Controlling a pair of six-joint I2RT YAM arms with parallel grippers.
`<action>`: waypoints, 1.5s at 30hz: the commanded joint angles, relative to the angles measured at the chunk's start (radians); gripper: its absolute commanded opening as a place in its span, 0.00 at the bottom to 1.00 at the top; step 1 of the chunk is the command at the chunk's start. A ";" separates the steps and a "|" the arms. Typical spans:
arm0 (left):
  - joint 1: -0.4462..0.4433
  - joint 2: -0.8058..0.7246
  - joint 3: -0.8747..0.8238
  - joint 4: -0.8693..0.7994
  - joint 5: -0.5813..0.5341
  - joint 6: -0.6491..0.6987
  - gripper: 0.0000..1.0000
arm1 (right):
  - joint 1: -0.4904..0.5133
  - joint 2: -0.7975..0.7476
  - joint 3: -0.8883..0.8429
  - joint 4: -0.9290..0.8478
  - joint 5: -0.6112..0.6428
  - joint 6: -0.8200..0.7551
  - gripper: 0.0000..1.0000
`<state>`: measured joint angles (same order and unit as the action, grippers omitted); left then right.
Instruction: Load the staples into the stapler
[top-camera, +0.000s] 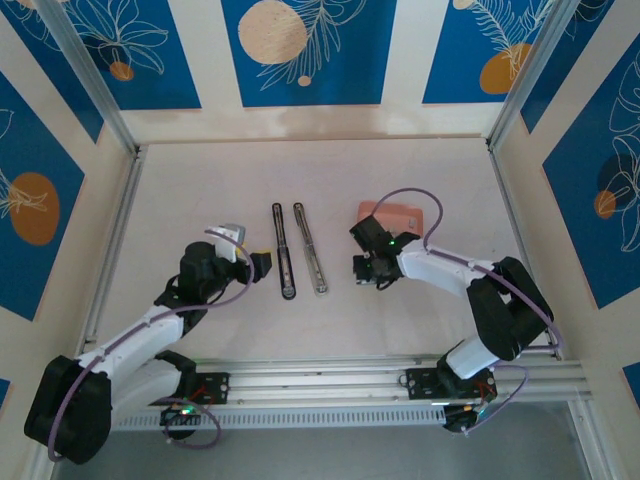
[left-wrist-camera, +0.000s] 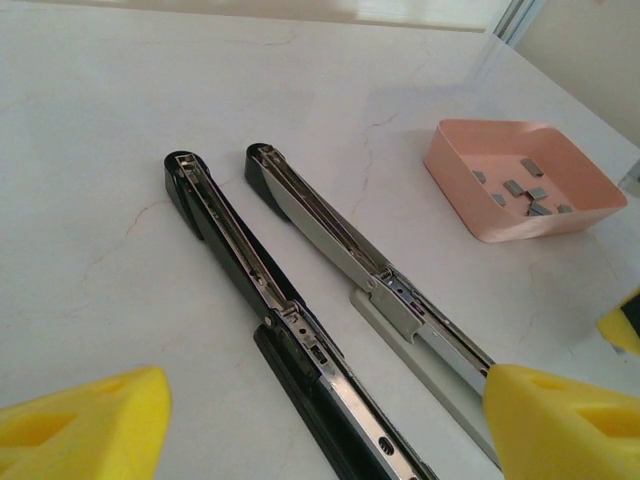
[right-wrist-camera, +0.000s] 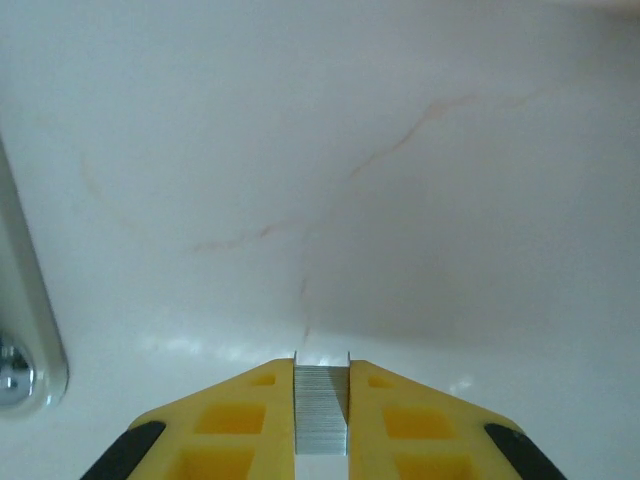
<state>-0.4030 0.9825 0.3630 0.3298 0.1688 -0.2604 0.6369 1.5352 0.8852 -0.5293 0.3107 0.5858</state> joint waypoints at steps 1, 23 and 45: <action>0.011 -0.009 -0.009 0.032 0.021 0.000 0.82 | 0.036 0.041 0.012 -0.084 -0.011 0.039 0.17; 0.012 -0.017 -0.022 0.023 0.019 0.002 0.82 | -0.016 0.128 0.212 -0.360 -0.153 0.028 0.37; 0.012 -0.029 -0.023 0.008 0.009 0.013 0.82 | -0.054 0.254 0.266 -0.362 -0.186 -0.015 0.32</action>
<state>-0.4030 0.9691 0.3485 0.3332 0.1688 -0.2596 0.5858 1.7741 1.1316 -0.8795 0.1638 0.5808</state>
